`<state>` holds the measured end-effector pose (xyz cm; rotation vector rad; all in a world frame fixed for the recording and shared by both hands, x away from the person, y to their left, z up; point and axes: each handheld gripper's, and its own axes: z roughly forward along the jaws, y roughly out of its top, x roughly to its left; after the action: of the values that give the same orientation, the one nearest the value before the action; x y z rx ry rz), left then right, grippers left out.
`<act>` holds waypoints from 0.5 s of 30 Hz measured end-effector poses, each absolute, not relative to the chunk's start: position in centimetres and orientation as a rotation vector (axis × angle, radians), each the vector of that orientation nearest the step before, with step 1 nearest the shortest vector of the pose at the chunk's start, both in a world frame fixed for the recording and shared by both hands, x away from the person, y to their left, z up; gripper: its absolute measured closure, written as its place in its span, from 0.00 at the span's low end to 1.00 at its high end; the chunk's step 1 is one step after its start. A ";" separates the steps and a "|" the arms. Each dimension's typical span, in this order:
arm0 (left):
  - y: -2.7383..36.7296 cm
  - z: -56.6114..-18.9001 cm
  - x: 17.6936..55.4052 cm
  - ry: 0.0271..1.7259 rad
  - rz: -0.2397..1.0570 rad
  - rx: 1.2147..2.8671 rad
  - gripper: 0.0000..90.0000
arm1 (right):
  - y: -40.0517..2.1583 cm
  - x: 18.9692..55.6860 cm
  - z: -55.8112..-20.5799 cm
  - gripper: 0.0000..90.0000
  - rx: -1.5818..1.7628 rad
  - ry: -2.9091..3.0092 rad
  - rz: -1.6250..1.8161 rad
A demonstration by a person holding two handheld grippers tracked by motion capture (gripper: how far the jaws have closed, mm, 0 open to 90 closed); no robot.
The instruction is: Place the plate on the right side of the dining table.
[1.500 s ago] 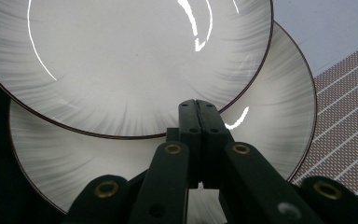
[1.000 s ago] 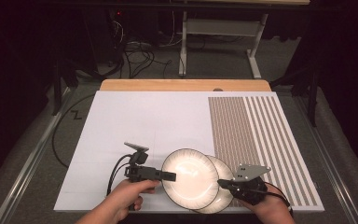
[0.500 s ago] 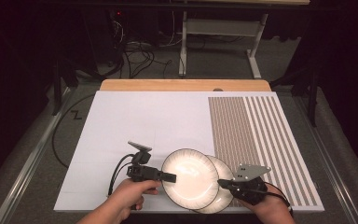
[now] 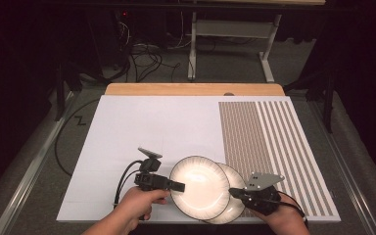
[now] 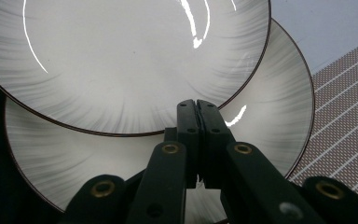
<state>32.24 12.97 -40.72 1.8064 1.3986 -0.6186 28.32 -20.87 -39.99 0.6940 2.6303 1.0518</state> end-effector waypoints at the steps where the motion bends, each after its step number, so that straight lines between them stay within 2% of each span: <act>1: 13.0 -40.7 32.2 1.398 -0.617 1.807 0.81 | -20.9 28.3 -40.0 0.99 0.692 2.632 1.053; 15: 12.9 -40.4 31.8 1.393 -0.584 1.784 0.83 | -22.3 28.7 -39.1 0.88 0.763 2.565 1.146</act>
<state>31.83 12.88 -40.44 1.7835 1.3930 -0.5838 28.74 -22.29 -39.09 0.7631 2.5646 1.1457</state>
